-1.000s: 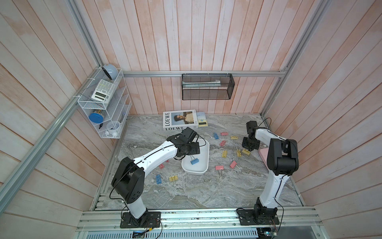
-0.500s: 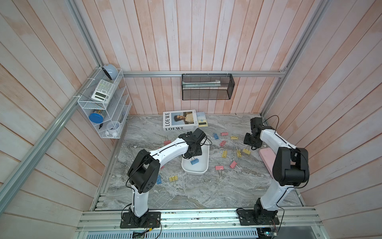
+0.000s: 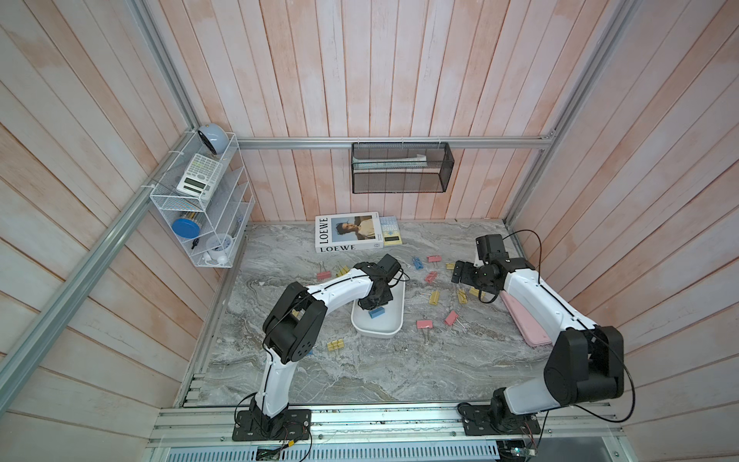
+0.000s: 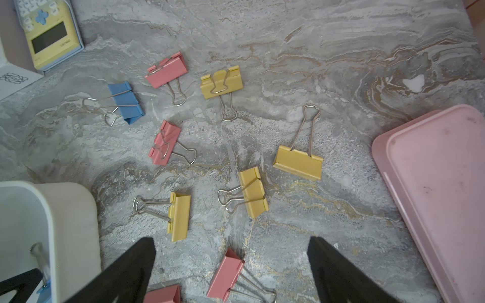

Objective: Take out the binder clips from the storage box
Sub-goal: Pick up the binder clip from the storage box.

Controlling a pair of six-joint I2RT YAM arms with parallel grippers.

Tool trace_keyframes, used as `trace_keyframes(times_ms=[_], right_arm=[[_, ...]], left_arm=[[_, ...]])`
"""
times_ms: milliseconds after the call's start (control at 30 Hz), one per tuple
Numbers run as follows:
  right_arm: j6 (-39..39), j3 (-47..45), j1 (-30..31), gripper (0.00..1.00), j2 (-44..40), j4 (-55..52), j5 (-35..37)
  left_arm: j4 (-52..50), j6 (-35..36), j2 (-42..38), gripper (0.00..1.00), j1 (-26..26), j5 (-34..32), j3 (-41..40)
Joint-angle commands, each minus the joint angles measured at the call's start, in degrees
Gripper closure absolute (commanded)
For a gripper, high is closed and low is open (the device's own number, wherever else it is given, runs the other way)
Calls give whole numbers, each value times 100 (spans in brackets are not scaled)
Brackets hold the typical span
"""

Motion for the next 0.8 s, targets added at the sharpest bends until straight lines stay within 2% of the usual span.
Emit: trace_keyframes(times_ms=[0, 300, 633, 667, 767], right_arm=[[88, -156, 95, 2, -201, 99, -218], [-41, -288, 134, 2, -419, -28, -124], [-28, -314, 132, 2, -405, 11, -208], [-29, -320, 138, 2, -402, 13, -213], [-14, -297, 133, 2, -402, -1, -244]], left_arm=[[36, -152, 219, 76, -12, -218, 246], [-96, -241, 435, 79, 22, -476, 318], [-59, -285, 553, 80, 24, -457, 262], [-27, -310, 560, 82, 23, -440, 233], [33, -321, 519, 100, 14, -454, 202]])
